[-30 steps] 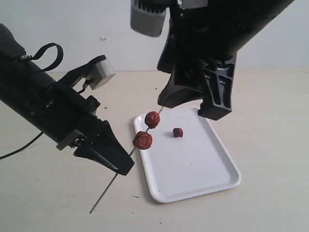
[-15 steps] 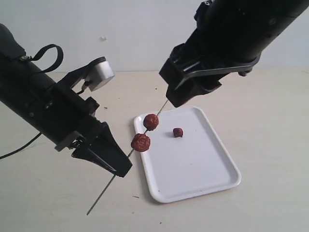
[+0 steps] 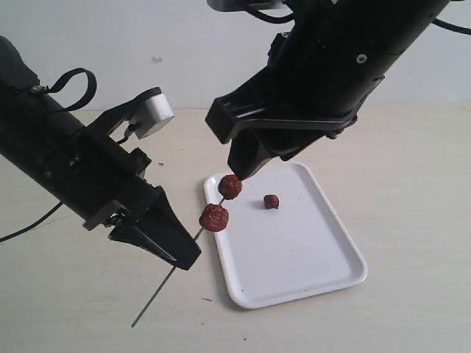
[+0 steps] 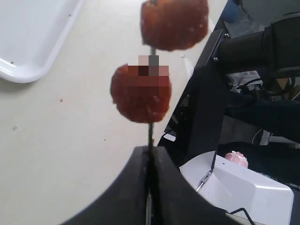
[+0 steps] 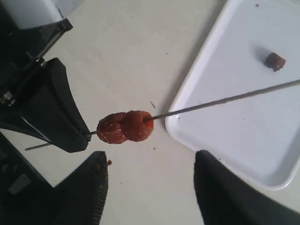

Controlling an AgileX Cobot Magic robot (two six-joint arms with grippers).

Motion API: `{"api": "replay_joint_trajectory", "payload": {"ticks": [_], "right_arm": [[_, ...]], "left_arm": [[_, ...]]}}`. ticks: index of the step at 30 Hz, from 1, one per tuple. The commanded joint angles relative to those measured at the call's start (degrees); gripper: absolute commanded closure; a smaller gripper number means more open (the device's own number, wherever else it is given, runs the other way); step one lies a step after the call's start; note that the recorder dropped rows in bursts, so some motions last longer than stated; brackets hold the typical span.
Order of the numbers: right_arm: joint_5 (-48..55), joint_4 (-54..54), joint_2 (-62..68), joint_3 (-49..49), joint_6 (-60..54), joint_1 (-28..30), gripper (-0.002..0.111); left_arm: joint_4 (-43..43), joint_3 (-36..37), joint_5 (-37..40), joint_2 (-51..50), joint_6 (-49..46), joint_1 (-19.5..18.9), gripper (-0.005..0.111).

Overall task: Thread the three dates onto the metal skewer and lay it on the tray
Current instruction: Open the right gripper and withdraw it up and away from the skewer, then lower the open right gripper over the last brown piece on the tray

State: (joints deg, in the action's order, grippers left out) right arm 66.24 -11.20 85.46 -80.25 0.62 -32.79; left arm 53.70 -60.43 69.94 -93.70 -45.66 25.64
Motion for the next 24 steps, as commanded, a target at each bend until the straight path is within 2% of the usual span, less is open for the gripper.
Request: {"api": "replay_joint_trajectory", "payload": {"ticks": [1,5,10,16,24], "right_arm": [[-3.1,3.5,-3.0,-0.1,1.8,-0.2,0.055],[-2.3,13.9,-7.4,-0.1,9.0,-0.2,0.055],[-2.2,25.0,-9.9,-0.1,10.4,-0.2,0.055],[-8.5,22.1,-9.9,-0.1,13.0,-0.2,0.055],[-7.2,22.5,-6.2,-0.1,14.6,-0.2,0.055]], "left_arm": [[-2.1,-0.2,0.0,0.0,-0.6,-1.1,0.107],[-8.5,-0.2,0.0,0.0,0.3,-3.9,0.107],[-11.4,-0.2,0.0,0.0,1.2,-6.4,0.107],[-16.8,-0.2,-2.8,0.0,1.5,-6.8,0.107],[-15.4,-0.2,-3.1,0.0,2.7,-6.8,0.107]]}}
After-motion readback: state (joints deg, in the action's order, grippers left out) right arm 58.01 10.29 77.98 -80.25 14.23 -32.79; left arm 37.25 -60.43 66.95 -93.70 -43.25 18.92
